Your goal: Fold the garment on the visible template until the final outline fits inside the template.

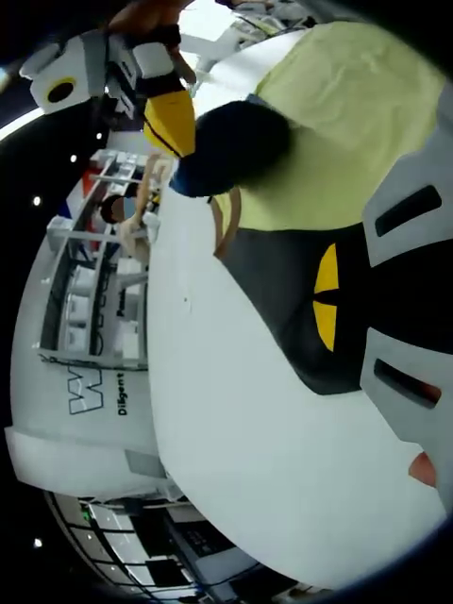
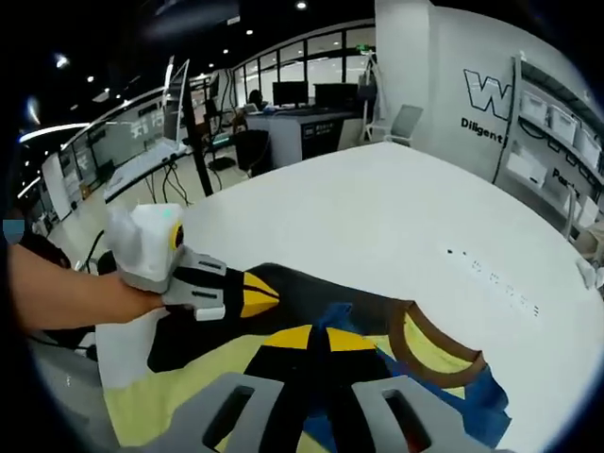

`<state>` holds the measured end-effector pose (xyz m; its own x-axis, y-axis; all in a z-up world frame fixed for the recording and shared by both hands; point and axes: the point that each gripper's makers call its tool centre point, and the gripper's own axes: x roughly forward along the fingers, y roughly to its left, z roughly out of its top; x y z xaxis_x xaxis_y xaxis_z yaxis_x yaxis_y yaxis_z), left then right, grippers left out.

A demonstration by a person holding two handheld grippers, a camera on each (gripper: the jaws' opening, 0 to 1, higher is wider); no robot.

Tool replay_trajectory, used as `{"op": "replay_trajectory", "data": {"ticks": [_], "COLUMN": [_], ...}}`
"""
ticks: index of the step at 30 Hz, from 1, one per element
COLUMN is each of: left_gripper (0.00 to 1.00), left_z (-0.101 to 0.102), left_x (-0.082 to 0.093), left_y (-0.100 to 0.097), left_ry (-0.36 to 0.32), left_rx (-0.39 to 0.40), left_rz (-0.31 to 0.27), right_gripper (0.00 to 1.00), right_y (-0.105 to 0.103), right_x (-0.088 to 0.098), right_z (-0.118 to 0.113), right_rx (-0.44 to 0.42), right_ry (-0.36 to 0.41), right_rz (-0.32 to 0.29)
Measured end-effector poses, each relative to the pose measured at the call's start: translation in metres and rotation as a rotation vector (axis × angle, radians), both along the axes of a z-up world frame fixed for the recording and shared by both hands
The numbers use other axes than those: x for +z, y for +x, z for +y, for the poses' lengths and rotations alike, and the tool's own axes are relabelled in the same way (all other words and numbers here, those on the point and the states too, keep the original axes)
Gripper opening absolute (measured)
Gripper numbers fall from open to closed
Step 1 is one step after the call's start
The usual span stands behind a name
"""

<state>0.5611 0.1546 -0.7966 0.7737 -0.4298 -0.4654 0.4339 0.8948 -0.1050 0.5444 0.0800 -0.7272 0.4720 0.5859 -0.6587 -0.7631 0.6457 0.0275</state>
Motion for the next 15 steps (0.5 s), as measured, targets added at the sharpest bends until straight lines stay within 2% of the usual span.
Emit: {"op": "replay_trajectory", "data": {"ticks": [5,15], "left_gripper": [0.00,0.00], "left_z": [0.000,0.000], "left_x": [0.000,-0.001], "left_y": [0.000,0.000], "left_ry": [-0.003,-0.008], "left_rx": [-0.002,-0.004], "left_rz": [-0.002,-0.007], "right_gripper": [0.00,0.00], "right_y": [-0.005,-0.009], "right_x": [-0.021,-0.051], "right_z": [0.018,0.037], "right_rx": [0.024,0.014], "right_ry": [-0.022,-0.012], "right_rz": [0.021,0.072]}}
